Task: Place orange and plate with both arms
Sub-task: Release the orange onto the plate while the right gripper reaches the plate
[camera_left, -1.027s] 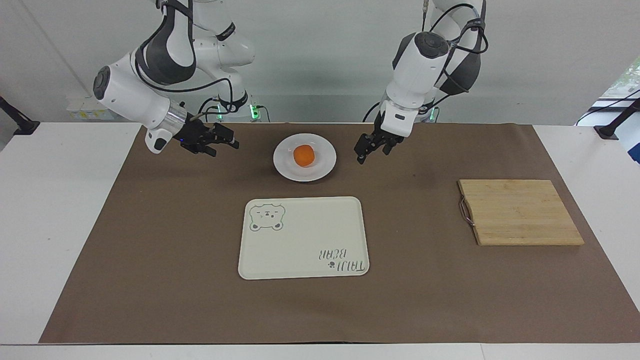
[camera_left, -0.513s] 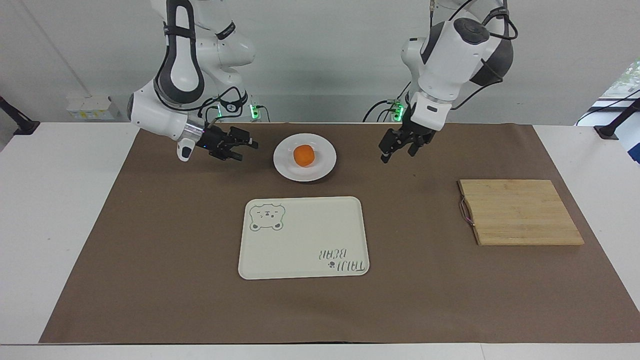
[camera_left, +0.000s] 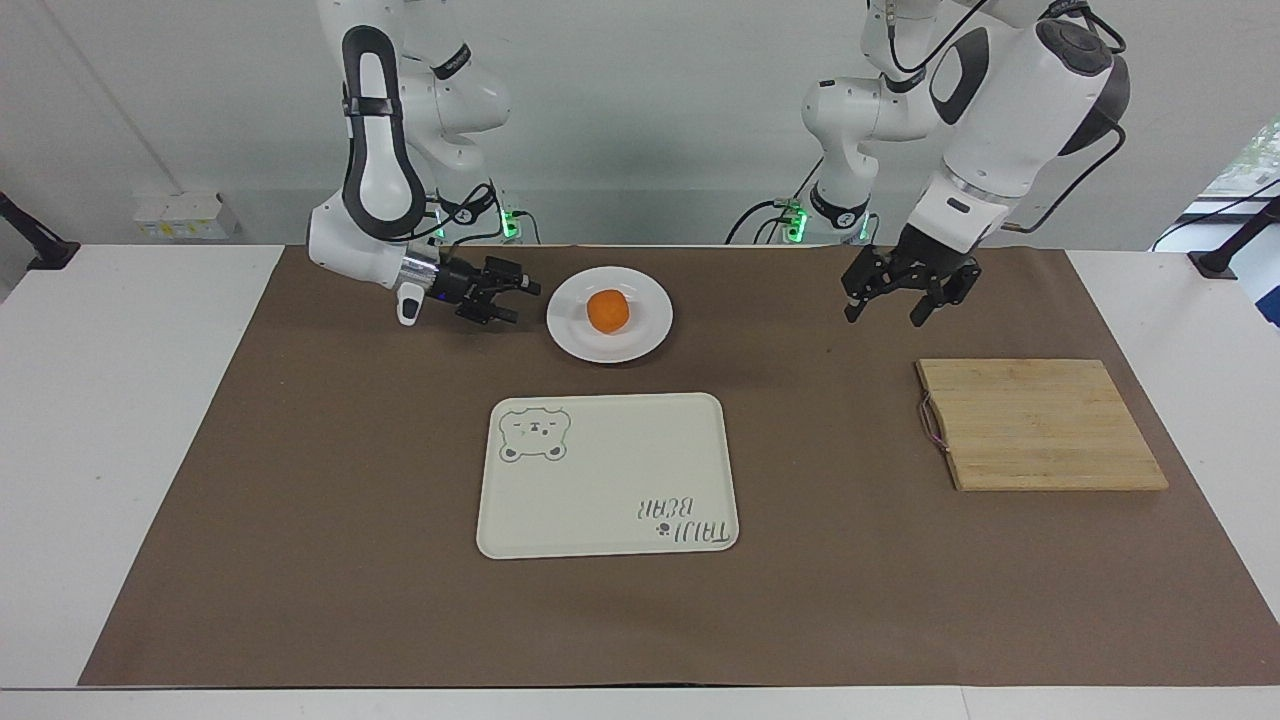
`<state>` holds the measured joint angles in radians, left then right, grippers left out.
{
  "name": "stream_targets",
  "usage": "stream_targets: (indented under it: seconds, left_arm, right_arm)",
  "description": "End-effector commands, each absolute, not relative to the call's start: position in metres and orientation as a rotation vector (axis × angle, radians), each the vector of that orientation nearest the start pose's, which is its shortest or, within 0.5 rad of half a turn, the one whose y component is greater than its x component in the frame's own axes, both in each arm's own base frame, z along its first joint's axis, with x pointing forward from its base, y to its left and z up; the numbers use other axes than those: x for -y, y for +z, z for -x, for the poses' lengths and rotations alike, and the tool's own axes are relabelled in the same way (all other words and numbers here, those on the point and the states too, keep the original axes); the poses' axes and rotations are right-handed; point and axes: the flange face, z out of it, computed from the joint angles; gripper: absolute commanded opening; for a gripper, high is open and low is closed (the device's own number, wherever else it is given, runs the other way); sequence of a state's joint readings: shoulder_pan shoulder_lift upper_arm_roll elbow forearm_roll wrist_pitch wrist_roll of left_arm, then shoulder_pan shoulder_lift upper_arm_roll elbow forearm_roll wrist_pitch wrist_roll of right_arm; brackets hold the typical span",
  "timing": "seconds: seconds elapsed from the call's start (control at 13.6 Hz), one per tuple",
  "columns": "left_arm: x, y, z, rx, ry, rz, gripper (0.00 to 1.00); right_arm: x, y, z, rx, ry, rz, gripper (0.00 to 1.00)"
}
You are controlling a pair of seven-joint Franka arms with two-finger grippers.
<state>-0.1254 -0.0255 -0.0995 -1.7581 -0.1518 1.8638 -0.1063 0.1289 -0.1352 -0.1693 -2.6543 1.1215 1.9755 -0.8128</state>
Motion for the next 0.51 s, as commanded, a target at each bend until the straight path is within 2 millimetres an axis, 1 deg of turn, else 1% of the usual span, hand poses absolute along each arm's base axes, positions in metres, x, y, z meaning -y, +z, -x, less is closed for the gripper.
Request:
stream_targets:
  seconds: [0.0, 0.07, 0.15, 0.22, 0.29, 0.44]
  left_arm:
    - [0.115, 0.587, -0.560, -0.315, -0.181, 3.217, 1.00]
    - [0.103, 0.586, -0.562, -0.353, -0.184, 3.189, 1.00]
    - [0.099, 0.589, -0.564, -0.406, -0.195, 3.150, 1.00]
    - [0.090, 0.592, -0.566, -0.406, -0.202, 3.112, 1.00]
    - [0.075, 0.591, -0.570, -0.370, -0.176, 3.105, 1.00]
    - [0.041, 0.593, -0.574, -0.278, -0.142, 3.121, 1.00]
  right_arm:
    - [-0.048, 0.264, -0.367, 0.010, 0.028, 2.103, 1.00]
    - [-0.048, 0.253, -0.361, 0.011, 0.013, 2.097, 1.00]
    - [-0.059, 0.249, -0.358, 0.025, 0.018, 2.092, 1.00]
    - [-0.064, 0.248, -0.358, 0.026, 0.018, 2.097, 1.00]
    - [-0.063, 0.243, -0.356, 0.012, 0.022, 2.098, 1.00]
    - [-0.076, 0.240, -0.352, 0.012, 0.033, 2.094, 1.00]
